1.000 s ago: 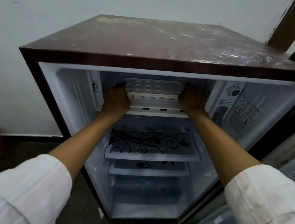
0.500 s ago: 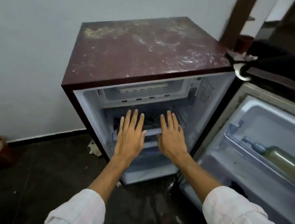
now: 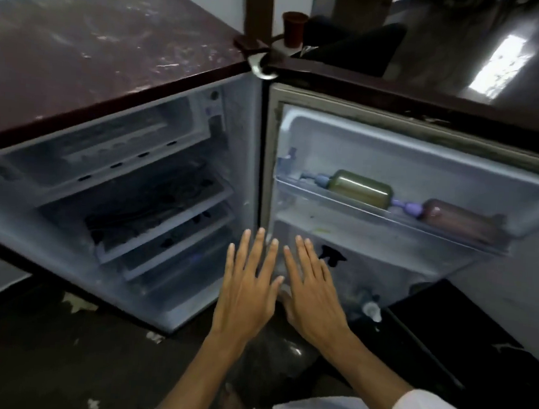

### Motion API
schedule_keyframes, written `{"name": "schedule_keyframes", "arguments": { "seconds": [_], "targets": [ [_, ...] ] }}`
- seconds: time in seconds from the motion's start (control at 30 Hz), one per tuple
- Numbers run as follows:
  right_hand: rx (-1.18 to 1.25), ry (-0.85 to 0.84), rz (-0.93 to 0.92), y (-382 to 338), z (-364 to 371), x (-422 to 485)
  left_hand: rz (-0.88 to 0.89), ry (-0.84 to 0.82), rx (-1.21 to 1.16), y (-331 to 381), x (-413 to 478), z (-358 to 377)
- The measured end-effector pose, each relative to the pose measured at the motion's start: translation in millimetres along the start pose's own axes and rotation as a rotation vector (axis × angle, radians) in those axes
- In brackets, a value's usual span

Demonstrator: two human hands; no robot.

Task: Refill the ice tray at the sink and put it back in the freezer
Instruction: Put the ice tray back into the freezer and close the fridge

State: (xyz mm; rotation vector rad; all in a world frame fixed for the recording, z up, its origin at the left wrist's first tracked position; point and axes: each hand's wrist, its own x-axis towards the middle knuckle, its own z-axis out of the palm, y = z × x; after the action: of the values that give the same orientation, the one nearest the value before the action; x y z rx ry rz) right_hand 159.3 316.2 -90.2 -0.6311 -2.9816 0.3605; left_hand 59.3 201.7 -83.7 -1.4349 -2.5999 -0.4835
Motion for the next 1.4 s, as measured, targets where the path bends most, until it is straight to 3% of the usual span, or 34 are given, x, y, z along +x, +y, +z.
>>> {"name": "schedule_keyframes", "arguments": {
  "seconds": [0.27,0.47,0.7,0.8,0.87,1.0,1.13,1.4],
  "targets": [
    [0.069,0.087,0.097,112.1,-33.9,-71.3,0.327,0.104,-0.049,136.9,32.7,40.5],
    [0.138,0.142,0.052,219.0,-51.6,-114.2,0.348,0.135,-0.141,244.2,57.5,74.0],
    [0.149,0.597,-0.070,321.0,-106.1,-126.8,0.294,0.231,-0.222,325.4,76.0,84.0],
    [0.301,0.824,0.011,345.7,-139.8,-110.2,0.251,0.240,-0.221,344.9,81.9,83.1],
    [0.470,0.889,0.078,355.7,-160.2,-92.5,0.227,0.228,-0.240,353.2,83.5,80.8],
    [0.674,0.799,0.173,364.7,-185.2,-62.4,0.177,0.244,-0.304,365.3,78.8,78.0],
    [0.725,0.655,0.166,366.1,-187.6,-54.1,0.116,0.268,-0.384,375.9,72.8,77.7],
    [0.864,0.598,0.182,371.4,-192.3,-62.4,0.036,0.278,-0.470,393.9,67.8,84.4]
  ]
}}
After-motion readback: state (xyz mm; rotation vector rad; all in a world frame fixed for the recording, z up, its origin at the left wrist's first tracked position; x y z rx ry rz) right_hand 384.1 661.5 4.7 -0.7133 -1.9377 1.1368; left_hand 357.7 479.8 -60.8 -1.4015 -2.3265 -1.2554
